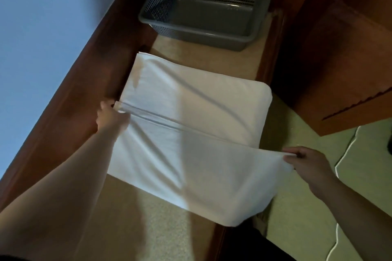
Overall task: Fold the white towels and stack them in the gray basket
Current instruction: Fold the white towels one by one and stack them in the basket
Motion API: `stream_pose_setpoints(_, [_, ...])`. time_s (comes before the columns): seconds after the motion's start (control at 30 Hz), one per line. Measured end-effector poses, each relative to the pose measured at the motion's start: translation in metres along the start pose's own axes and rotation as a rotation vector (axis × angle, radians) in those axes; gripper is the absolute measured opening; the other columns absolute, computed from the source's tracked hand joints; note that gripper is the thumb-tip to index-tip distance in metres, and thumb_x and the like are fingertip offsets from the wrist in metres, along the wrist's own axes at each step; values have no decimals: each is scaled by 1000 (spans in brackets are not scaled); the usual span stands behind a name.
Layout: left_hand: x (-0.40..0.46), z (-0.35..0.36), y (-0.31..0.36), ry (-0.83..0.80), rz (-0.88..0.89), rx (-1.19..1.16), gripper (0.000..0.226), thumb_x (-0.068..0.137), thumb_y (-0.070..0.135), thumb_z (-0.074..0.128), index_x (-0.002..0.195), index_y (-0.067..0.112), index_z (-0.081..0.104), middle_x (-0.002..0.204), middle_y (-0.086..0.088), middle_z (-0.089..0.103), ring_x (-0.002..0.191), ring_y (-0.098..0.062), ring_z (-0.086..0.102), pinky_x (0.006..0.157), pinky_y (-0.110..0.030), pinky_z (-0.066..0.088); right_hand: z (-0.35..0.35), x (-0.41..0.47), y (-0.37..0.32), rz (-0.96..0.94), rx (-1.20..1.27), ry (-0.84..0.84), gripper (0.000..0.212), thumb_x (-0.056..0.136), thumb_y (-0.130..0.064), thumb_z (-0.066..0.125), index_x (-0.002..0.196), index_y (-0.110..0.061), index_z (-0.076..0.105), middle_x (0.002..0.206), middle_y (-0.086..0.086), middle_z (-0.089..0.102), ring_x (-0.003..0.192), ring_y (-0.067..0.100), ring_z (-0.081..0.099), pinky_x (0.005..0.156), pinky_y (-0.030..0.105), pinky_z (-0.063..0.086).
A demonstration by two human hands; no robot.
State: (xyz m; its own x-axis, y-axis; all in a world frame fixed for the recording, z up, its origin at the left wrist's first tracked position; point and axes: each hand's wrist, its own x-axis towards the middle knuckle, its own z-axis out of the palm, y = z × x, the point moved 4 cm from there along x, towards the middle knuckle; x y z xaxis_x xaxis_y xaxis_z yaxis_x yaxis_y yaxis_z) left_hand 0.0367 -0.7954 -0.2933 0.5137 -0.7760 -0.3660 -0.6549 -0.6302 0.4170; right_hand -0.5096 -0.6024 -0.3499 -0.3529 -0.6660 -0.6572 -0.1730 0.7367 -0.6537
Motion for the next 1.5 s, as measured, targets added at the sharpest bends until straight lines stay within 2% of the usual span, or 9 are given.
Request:
stream_pose_setpoints(0.13, [-22, 39, 35, -320, 631, 720, 83, 74, 10, 67, 147, 42, 46, 148, 7, 47, 141, -23, 33, 113, -41, 35, 4, 4, -4, -10, -126, -34, 21, 96, -11, 69, 113, -22, 75, 116, 6, 66, 105, 27, 62, 86, 39, 47])
stream_pose_setpoints(0.33, [-1, 44, 50, -331, 698, 1145, 50, 84, 21, 63, 130, 36, 51, 126, 4, 53, 121, -25, 40, 96, -42, 35, 1, 1, -4, -30, -278, -78, 9, 98, -22, 70, 105, -24, 75, 107, -1, 72, 98, 21, 66, 82, 37, 53])
stream_pose_setpoints(0.43, [10, 40, 52, -319, 818, 1167, 37, 89, 35, 66, 124, 34, 56, 118, 2, 57, 114, -25, 48, 92, -40, 40, -3, -6, -9, -85, -314, -67, 5, 100, -24, 67, 101, -26, 71, 102, -6, 70, 92, 12, 63, 71, 30, 49])
stream_pose_setpoints(0.57, [12, 30, 40, -279, 962, 952, 29, 88, 37, 76, 110, 31, 58, 95, -1, 60, 82, -25, 59, 73, -38, 54, -6, -15, -14, -161, -313, -49, 10, 99, -22, 68, 96, -32, 67, 98, -8, 68, 88, 8, 61, 66, 28, 45])
stream_pose_setpoints(0.87, [15, 28, 29, -228, 1048, 938, 9, 99, 29, 65, 103, 22, 68, 101, 2, 65, 101, -29, 60, 79, -45, 50, -10, -24, -18, -218, -324, -27, 13, 97, -22, 70, 96, -35, 68, 96, -12, 69, 88, 7, 62, 66, 25, 44])
stream_pose_setpoints(1.1, [17, 27, 29, -121, 814, 932, 22, 107, 38, 43, 118, 22, 55, 100, -11, 55, 80, -31, 50, 83, -42, 45, -5, -23, -20, -225, -292, 48, 7, 101, -22, 64, 103, -29, 65, 100, -13, 66, 89, 2, 57, 67, 24, 41])
stream_pose_setpoints(1.23, [7, 36, 18, -11, 716, 820, 20, 103, 36, 53, 115, 22, 59, 115, -9, 64, 108, -34, 51, 89, -48, 48, 2, -21, -20, -222, -335, 78, 6, 103, -21, 61, 107, -25, 61, 101, -7, 62, 94, 19, 58, 71, 32, 39])
stream_pose_setpoints(1.37, [-34, 32, -13, 113, 355, 432, 44, 99, 42, 62, 138, 23, 51, 144, -13, 49, 132, -39, 41, 102, -57, 43, 23, -24, -18, -243, -635, 5, 17, 100, -24, 64, 116, -25, 59, 116, 3, 57, 106, 26, 56, 82, 41, 49])
stream_pose_setpoints(1.5, [-93, 20, -77, 291, -230, 47, 56, 101, 47, 57, 143, 14, 40, 147, -22, 39, 136, -41, 36, 110, -55, 38, 68, -49, -27, -478, -936, -105, 27, 96, -41, 66, 121, -32, 57, 123, -6, 48, 115, 21, 51, 91, 41, 51])
